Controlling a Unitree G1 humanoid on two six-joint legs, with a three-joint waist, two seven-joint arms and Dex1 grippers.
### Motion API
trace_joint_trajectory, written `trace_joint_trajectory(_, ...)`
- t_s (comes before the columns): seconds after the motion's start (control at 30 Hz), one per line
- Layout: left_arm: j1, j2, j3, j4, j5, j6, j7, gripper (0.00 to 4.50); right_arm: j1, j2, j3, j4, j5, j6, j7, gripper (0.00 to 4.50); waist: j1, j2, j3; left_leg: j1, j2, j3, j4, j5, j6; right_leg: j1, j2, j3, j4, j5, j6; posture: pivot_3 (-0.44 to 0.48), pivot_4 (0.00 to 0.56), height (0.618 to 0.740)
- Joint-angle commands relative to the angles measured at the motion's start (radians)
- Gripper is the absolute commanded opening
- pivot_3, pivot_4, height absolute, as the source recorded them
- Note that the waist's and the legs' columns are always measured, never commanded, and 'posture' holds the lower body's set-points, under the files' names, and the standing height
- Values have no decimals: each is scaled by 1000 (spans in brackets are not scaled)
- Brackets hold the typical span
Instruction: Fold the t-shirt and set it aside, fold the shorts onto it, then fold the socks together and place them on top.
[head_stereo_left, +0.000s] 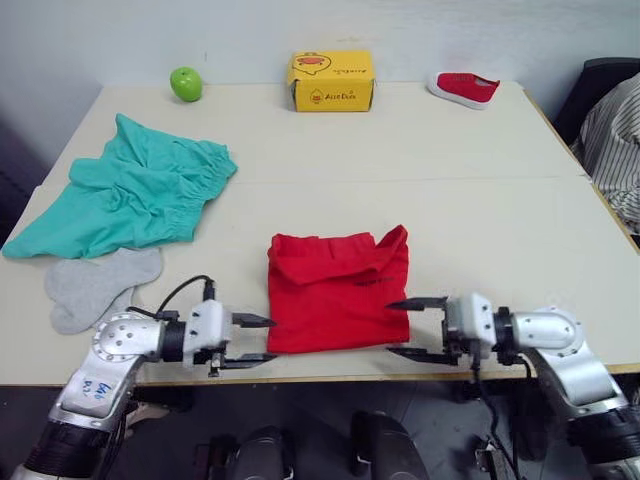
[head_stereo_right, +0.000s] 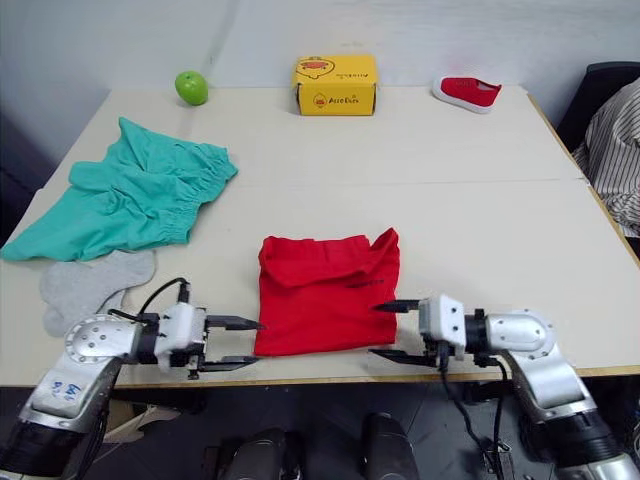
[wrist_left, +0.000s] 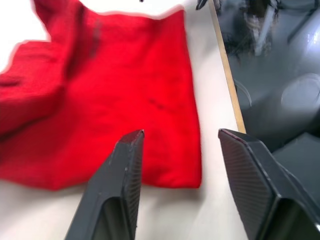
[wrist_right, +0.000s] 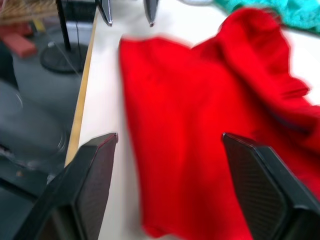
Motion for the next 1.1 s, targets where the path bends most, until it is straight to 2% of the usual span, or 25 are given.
trace_joint_trajectory(0.03,-77,-17,14,32,-57,43,-13,1926,-56,16,-31,-43,76,105,-24,2976,4,0,0,0,0,0,0,0,0,0,0,0,0,0,0,0,150,740)
trace_joint_trajectory(0.1,-129,-50,-36,86,-8,6,-23,1410,-103,47,16,16,-8,45,-16,2530,5,0,0,1,-1,0,0,0,0,1,0,0,0,0,0,0,150,740)
trace_joint_trajectory(0.23,-213,-131,-129,201,103,-88,-13,64,-186,130,96,170,-137,-58,-11,1117,3,0,0,1,-2,3,0,-1,0,0,1,0,0,0,0,0,150,740)
trace_joint_trajectory(0.33,-257,-169,-172,270,157,-139,-11,0,-237,168,142,309,-222,-162,9,36,0,0,0,0,-4,4,0,-1,0,0,3,0,2,0,0,0,150,740)
trace_joint_trajectory(0.63,-435,-274,-207,502,352,-282,177,0,-431,278,129,682,-324,-319,-55,36,-3,0,0,1,-2,4,0,-1,0,0,3,1,3,0,1,0,150,740)
trace_joint_trajectory(0.73,-488,-297,-198,567,378,-292,232,0,-483,297,110,778,-336,-355,-94,36,-3,0,0,0,-2,4,0,-1,0,0,3,1,2,0,1,0,150,740)
trace_joint_trajectory(0.9,-585,-334,-148,694,378,-274,350,0,-589,339,36,964,-338,-352,-239,36,-5,0,0,1,-2,5,0,0,0,0,3,2,3,1,1,0,150,740)
trace_joint_trajectory(1.0,-598,-346,-122,702,341,-258,347,0,-609,349,5,996,-326,-338,-248,36,-6,0,0,1,-1,5,0,0,0,0,3,2,3,1,1,0,150,740)
trace_joint_trajectory(1.1,-567,-327,-117,659,299,-254,269,0,-604,352,-21,981,-300,-311,-216,36,-8,0,0,0,-1,6,-1,0,0,0,4,2,2,1,1,0,150,740)
